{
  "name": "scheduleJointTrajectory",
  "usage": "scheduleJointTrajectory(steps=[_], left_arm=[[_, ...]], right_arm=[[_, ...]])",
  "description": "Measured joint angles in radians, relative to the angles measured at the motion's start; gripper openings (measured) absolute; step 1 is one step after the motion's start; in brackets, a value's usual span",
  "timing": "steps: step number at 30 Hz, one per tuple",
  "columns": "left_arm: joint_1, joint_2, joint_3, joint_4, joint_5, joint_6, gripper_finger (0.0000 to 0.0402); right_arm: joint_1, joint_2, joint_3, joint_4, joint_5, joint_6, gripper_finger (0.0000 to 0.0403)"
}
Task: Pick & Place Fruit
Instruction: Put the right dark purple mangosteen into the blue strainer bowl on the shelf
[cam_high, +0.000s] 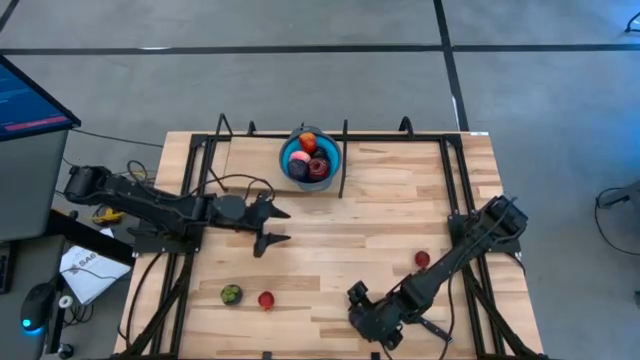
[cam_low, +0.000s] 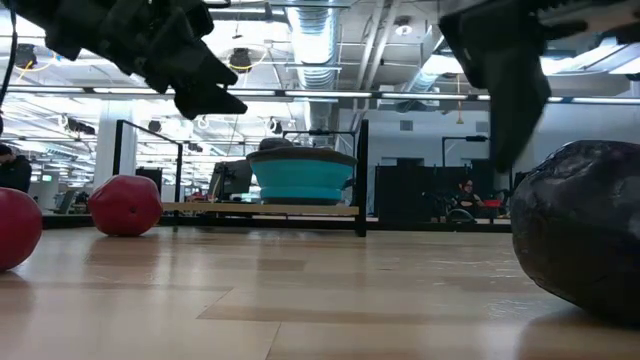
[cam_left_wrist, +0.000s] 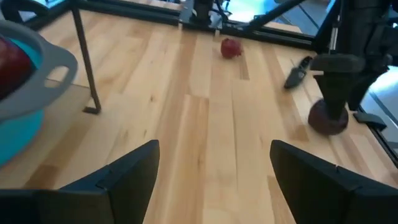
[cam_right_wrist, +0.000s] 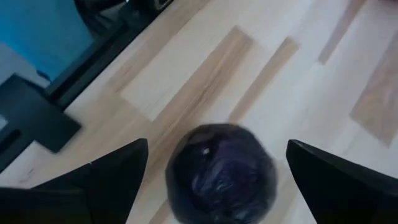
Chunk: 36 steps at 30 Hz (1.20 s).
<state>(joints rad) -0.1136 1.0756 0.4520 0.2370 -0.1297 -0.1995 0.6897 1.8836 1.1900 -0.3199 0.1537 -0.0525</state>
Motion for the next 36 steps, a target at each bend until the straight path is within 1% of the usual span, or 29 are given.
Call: scheduleJointTrajectory(steps=[6, 11, 16, 25, 29, 32, 36], left_arm=[[-0.020, 0.000, -0.032, 0.054, -0.001, -0.001, 0.0298], [-0.020, 0.000, -0.062, 0.103, -0.002, -0.001, 0.0298], [-0.020, 0.000, -0.073, 0.103, -0.001, -0.001, 0.0298], [-0.020, 0.000, -0.073, 0.105, -0.001, -0.001, 0.0298], [-0.020, 0.000, -0.073, 0.104, -0.001, -0.001, 0.0298], [-0.025, 0.000, -0.073, 0.103, -0.001, -0.001, 0.0298], [-0.050, 0.000, -0.073, 0.102, 0.000, -0.001, 0.0298]], right_arm=[[-0.010, 0.003, 0.000, -0.050, 0.001, 0.000, 0.0361], [-0.014, 0.003, 0.000, -0.041, 0.000, -0.003, 0.0326], [-0.024, 0.003, 0.000, -0.034, -0.005, -0.010, 0.0298], [-0.072, 0.003, 0.000, -0.031, -0.057, -0.052, 0.0290], [-0.117, 0.003, 0.000, -0.013, -0.055, 0.025, 0.0290], [-0.165, 0.003, 0.000, 0.025, -0.055, 0.116, 0.0290], [-0.236, 0.003, 0.000, 0.100, -0.056, 0.183, 0.0290]])
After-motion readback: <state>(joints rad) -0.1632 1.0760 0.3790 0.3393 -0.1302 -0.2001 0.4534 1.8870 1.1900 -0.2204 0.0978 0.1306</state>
